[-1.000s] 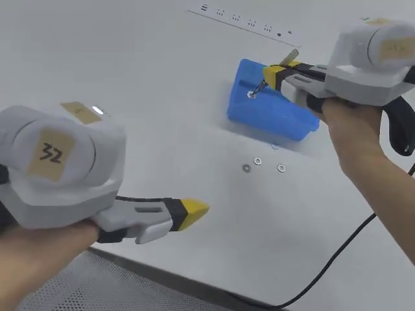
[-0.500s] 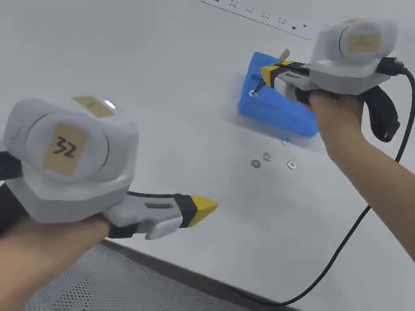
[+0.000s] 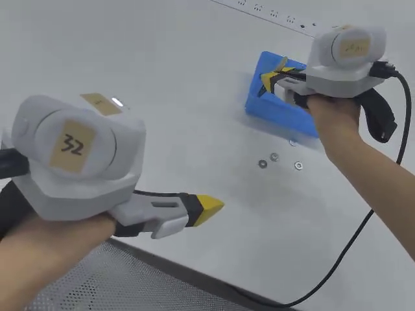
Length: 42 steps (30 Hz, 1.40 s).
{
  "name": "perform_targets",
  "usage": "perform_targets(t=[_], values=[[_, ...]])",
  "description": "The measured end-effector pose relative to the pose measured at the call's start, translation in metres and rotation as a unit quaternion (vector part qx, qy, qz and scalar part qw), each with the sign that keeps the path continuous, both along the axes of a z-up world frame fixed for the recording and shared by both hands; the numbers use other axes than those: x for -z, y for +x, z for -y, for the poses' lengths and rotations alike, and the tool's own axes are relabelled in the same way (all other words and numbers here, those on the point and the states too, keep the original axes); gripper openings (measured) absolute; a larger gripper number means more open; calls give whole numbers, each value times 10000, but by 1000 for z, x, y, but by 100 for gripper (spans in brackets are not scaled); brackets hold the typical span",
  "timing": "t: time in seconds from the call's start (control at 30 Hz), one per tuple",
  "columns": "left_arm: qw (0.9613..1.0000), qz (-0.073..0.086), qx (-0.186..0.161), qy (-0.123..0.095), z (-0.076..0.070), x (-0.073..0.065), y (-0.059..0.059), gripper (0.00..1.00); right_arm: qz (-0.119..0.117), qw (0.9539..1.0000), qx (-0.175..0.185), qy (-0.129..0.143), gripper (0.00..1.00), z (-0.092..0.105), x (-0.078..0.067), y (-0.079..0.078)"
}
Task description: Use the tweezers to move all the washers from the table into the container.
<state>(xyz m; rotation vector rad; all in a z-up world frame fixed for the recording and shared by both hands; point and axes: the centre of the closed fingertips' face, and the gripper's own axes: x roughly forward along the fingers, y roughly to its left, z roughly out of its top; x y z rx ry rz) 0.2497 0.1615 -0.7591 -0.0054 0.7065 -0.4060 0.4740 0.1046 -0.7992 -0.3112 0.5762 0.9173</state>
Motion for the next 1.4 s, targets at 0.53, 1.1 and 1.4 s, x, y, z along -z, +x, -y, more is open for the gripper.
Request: perform_targets(t=[0.53,1.1,1.4], values=[[10000,43,35,78,0,-3,2,98,-86,9993,142,332,2,5,-14,0],[9997,134,140,160,0,-7,4,98,175,9974,143,692,2,20,-59,-25],[9996,133,204,165,4,-8,2,98,213,9968,-1,768,3,27,-72,-59]])
